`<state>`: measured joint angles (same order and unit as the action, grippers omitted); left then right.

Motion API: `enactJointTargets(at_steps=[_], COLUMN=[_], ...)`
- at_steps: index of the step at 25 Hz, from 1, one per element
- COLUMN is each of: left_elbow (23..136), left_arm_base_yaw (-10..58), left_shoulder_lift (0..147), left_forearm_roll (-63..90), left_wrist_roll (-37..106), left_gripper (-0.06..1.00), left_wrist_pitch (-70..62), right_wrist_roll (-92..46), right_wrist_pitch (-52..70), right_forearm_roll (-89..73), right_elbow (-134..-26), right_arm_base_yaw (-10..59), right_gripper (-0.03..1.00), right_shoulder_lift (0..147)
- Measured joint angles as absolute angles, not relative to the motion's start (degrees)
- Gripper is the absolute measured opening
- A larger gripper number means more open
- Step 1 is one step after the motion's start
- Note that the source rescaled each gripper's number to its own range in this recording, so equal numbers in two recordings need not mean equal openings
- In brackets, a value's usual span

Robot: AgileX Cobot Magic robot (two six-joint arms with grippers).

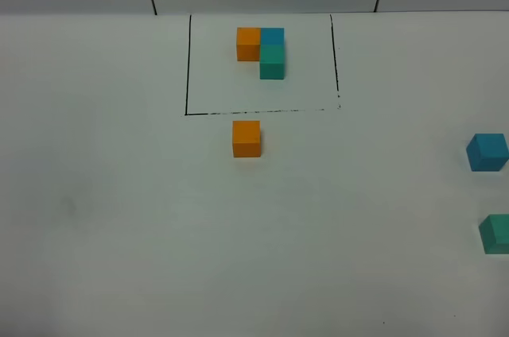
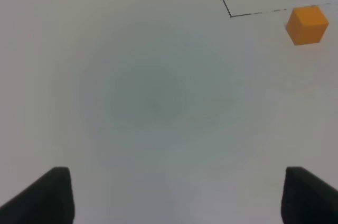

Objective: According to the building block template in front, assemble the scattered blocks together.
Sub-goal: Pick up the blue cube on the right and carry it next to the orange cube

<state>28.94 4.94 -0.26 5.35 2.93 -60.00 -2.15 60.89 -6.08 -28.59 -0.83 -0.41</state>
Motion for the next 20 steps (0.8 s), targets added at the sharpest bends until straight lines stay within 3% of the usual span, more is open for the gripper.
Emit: enactJointTargets(at_steps=[20], left_elbow=[28.9], left_arm_base_yaw=[1.8], left_shoulder_lift=[-0.3], left_forearm_roll=[5.4], left_wrist_roll=[3.0], left_gripper=[0.78], left_wrist_pitch=[-60.0], right_wrist_roll=[-1.8], right_wrist_pitch=[60.9], right_forearm_roll=[-6.1], right_elbow=[-28.6], right_arm_base_yaw=[-0.8], right_gripper=[0.73], right_shoulder_lift=[-0.4])
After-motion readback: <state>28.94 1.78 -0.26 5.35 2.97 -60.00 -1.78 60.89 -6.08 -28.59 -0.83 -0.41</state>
